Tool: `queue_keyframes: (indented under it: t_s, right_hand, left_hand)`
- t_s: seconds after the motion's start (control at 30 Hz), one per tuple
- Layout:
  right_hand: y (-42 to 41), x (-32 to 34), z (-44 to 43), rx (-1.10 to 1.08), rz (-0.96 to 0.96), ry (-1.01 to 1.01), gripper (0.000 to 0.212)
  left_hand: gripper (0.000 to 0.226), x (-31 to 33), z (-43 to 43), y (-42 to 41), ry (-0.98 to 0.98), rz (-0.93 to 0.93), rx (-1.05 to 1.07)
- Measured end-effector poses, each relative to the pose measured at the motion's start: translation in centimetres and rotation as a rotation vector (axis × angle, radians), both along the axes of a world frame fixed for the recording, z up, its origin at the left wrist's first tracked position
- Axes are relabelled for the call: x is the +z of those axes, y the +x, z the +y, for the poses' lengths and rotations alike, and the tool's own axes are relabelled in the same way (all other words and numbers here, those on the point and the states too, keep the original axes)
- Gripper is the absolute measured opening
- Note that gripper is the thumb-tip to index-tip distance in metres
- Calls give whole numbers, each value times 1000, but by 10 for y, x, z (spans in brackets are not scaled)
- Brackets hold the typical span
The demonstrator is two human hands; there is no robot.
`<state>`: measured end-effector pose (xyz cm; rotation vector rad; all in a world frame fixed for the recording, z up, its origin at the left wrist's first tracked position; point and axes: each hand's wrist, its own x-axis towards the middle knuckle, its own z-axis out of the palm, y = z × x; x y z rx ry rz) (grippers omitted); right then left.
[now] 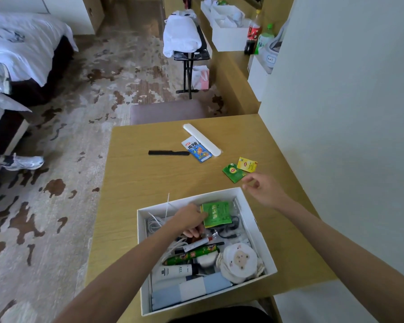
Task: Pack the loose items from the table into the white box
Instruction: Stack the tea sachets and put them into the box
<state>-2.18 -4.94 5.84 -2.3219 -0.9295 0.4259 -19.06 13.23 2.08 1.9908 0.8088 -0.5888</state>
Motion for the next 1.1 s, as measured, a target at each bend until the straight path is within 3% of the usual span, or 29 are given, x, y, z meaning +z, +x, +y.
queue_keyframes:
  t_s: [0.17, 0.37, 0.5, 0.63, 0.87, 0.97, 1.1]
  right_hand:
    - [14, -1, 0, -90, 137, 49, 21]
    - [34, -4, 8, -184, 160, 82, 12]
    - [47, -11, 17, -209, 158, 40, 16]
    - [63, -22, 24, -274, 196, -11, 23]
    - [101, -51, 24, -275, 238, -162, 33]
    - [124, -64, 22, -216, 155, -227, 36]
    - [153, -83, 25, -115, -29, -322, 36]
  left_hand:
    - [30, 14, 6, 0, 11, -35, -32]
    - [19, 47, 27, 10, 99, -257, -78]
    - [24, 52, 31, 38, 328, -385, -61]
    - [25, 38, 33, 72, 418, -312, -51]
    - [14, -7, 34, 136, 365, -218, -109]
    - [14, -23, 31, 162, 333, -176, -147]
    - [35, -40, 26, 192, 322, -156, -193]
